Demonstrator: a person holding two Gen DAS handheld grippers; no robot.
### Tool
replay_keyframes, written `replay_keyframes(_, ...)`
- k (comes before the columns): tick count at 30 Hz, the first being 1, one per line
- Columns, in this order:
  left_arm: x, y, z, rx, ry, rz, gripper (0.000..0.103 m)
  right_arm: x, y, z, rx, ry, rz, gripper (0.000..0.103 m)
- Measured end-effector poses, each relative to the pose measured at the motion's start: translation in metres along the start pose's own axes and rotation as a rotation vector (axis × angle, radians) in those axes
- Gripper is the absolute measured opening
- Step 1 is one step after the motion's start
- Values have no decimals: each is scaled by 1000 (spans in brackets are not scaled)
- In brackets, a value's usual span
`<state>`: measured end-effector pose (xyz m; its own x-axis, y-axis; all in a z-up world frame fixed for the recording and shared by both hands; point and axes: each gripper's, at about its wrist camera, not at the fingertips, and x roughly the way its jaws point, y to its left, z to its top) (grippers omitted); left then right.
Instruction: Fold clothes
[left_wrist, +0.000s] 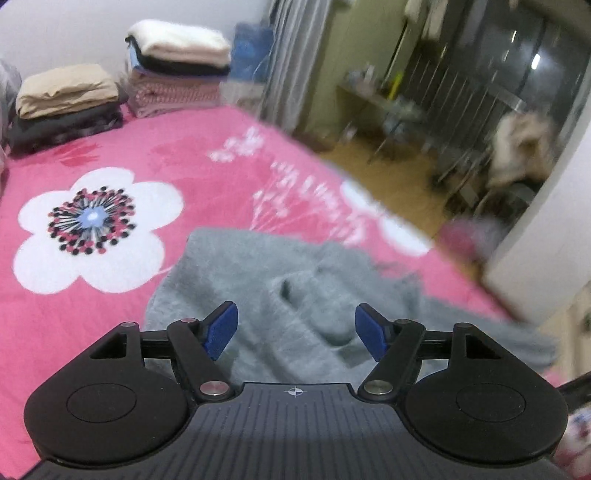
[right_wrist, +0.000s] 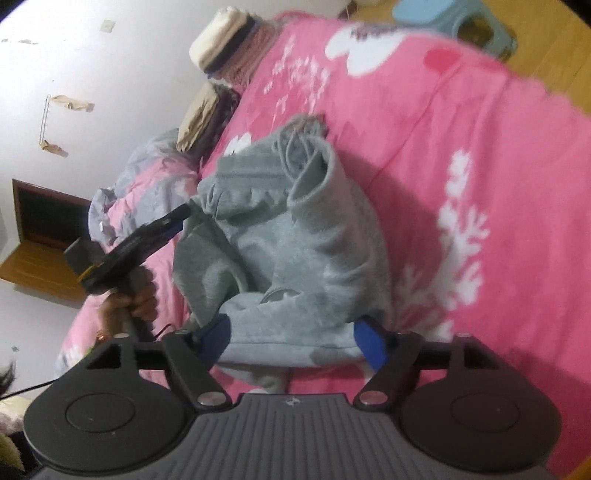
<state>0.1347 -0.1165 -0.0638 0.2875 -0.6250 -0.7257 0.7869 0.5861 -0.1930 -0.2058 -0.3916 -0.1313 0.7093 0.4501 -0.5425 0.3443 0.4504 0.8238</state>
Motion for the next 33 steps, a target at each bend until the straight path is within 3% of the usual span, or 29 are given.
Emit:
replay_keyframes(3,14,-7,-3,21,26,7,69,21,-5,2,31,36,12,81)
replay_keyframes(5,17,-11,-5,21,21,-1,62,33,-10,2,63,27,6,81)
replay_keyframes(7,18,-14,-6,16,18,-12,51,40,-18,3,126,-1,19,82)
replay_keyframes(12,20,-36,-12,102,18,18,39,47,-45,-3,326,-85,109,77)
replay_keyframes(14,21,-46,-15,152,15,44,21,48,-46,-6,338,-107,93,59)
replay_keyframes(15,19,-48,-16,154,7,57,20,48,-43,-7,325,-115,71,53)
replay_keyframes(17,15,-51,-18,144,-13,79,13,48,-34,-8,268,-132,26,15)
replay_keyframes(19,5,-50,-17,112,-54,90,11,45,-21,-7,187,-159,-6,1)
replay_keyframes(22,-19,-50,-16,90,-132,106,11,31,14,3,-20,-242,-87,0)
replay_keyframes(27,-57,-58,-17,137,-258,159,11,0,72,33,-306,-365,-188,0)
replay_keyframes(31,-61,-52,-20,104,-253,179,11,-11,82,39,-286,-259,-180,2)
replay_keyframes(33,-58,-45,-22,76,-242,187,11,-3,69,32,-196,-171,-168,12)
